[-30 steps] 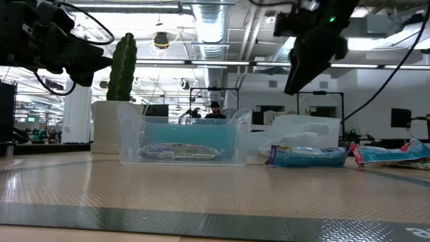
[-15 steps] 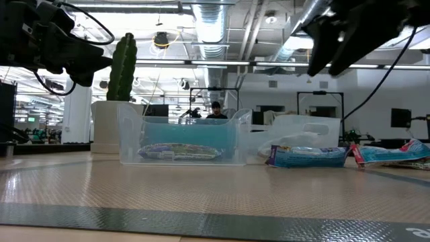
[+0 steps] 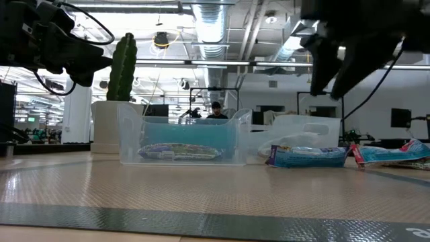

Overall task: Pick and place Granola Bars by type
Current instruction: Put the blue granola bar into the left transparent bin

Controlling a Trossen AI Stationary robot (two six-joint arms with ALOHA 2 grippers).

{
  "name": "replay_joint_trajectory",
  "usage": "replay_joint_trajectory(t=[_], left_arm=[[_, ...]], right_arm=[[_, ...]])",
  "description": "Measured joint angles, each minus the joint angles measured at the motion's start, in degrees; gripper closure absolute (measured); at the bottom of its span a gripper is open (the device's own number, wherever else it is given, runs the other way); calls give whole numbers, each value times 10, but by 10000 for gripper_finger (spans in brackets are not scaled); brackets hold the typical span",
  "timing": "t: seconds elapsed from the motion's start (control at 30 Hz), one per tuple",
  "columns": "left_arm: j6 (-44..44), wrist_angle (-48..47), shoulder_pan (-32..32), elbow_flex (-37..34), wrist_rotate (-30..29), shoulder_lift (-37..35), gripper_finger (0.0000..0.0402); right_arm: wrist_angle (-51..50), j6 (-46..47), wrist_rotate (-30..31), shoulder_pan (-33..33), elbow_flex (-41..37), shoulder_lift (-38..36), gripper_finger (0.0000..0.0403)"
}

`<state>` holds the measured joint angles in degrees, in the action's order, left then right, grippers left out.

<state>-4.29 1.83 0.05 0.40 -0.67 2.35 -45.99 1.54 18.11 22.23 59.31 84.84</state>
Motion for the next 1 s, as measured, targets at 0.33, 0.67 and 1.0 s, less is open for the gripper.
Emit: replay_joint_trajectory(t=[0.33,0.67,1.0], left_arm=[[0,0,0,0,0,0,244],[0,0,0,0,0,0,244],[0,0,0,0,-1,0,244]], right_arm=[[15,0,-1,-22,0,99,193],[40,0,0,-38,0,167,193],[55,0,2,-47,1,194,222]])
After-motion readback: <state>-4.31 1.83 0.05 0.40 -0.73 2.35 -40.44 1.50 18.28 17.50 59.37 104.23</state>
